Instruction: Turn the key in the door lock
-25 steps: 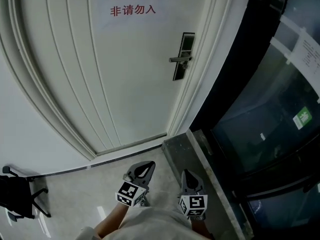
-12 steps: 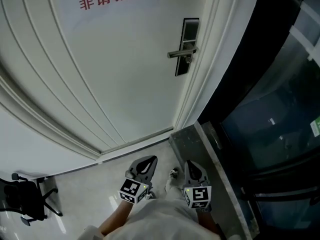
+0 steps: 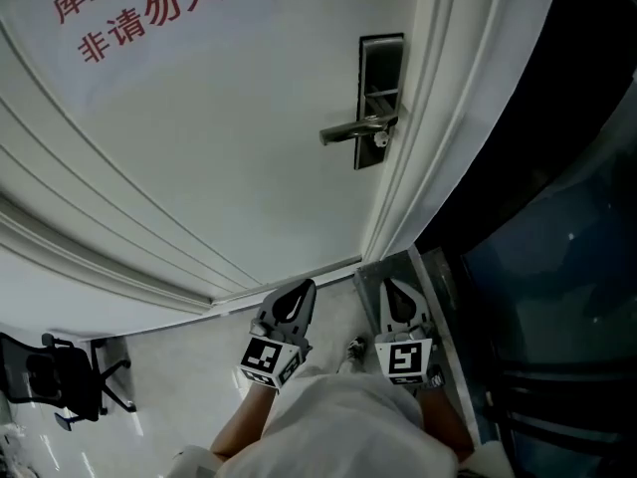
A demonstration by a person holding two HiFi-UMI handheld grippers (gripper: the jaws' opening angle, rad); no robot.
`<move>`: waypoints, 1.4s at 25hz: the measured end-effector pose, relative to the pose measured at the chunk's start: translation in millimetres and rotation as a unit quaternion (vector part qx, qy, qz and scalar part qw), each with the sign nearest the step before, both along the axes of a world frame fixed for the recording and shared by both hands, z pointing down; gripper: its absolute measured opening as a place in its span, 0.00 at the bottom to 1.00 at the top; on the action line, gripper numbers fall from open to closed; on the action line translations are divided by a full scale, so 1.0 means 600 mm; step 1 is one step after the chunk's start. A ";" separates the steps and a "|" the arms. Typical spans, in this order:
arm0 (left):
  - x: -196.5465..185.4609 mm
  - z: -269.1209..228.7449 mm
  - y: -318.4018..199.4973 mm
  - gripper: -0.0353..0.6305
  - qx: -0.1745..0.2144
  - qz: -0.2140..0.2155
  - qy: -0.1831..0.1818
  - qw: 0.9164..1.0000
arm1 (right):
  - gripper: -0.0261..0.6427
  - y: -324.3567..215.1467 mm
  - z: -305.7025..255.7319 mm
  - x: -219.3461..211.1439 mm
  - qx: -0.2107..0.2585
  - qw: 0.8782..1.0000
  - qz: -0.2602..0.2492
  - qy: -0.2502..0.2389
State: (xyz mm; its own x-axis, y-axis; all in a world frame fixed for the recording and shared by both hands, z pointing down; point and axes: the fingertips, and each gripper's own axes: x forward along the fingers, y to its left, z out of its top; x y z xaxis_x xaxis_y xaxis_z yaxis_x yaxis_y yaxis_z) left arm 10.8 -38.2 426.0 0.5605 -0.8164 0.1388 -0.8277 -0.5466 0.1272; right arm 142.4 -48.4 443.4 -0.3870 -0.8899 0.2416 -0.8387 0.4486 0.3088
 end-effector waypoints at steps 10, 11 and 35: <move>0.021 -0.085 -0.114 0.06 0.071 -0.004 -0.022 0.997 | 0.04 -0.179 -0.135 -0.008 0.114 0.982 -0.035 0.145; 0.023 -0.095 -0.125 0.06 0.079 0.001 -0.022 0.997 | 0.04 -0.199 -0.143 -0.005 0.119 0.978 -0.026 0.167; 0.003 -0.100 -0.203 0.06 0.087 0.053 -0.004 0.995 | 0.18 -0.391 -0.172 -0.036 0.168 0.870 0.051 0.460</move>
